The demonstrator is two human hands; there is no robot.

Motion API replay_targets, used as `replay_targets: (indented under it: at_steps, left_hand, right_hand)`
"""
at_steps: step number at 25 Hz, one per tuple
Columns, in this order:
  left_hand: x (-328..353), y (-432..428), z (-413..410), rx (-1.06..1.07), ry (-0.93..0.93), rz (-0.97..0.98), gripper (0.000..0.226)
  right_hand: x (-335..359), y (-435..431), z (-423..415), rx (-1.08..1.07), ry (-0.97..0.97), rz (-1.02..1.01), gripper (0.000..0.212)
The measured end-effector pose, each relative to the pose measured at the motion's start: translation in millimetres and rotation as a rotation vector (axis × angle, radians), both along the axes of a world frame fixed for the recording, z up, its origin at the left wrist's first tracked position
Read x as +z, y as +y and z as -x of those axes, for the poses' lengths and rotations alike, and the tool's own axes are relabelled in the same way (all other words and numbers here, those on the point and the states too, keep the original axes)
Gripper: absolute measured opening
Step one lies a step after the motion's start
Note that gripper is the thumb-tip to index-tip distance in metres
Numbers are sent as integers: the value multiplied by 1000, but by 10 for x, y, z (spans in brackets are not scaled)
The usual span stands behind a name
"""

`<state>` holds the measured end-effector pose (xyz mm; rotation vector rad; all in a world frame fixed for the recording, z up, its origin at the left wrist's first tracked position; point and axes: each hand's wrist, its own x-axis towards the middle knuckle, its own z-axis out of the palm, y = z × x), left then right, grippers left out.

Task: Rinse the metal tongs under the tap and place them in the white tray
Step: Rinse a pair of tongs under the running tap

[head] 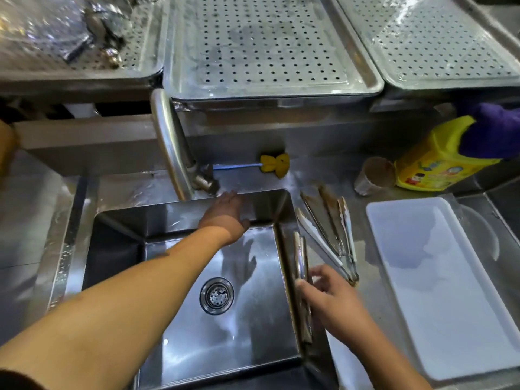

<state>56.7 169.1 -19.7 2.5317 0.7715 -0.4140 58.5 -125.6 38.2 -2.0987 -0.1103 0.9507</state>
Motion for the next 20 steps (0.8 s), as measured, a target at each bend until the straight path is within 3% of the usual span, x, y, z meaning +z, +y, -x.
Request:
replay_targets:
  at_steps: [2,5,7,9,13,16,20]
  left_hand:
    - [125,-26,154,195,-58,177,48]
    - [275,-163,594,520,-159,849,42]
    - [338,-238,907,543,-140,1181,41]
    - [325,-217,1107,549,-168,1190,31]
    - [337,47,1322,818,-298,1149,24]
    - [379,213,1490,837,-299,1137,24]
    - [472,265,1654,867,-293,1167,27]
  right_hand:
    - [-32,361,-8,12,17,-21,33]
    - [-134,912,32,89,-131,48,43]
    - [-168,1241,134,153,-229,60,39]
    - [-164,1504,240,268,-247,46,32]
    - [-84,1883,91,533,-196,19,44]
    - [-44,2439,-427,371,-352,19,44]
    - [-163,3201,-807,352,-285,58,26]
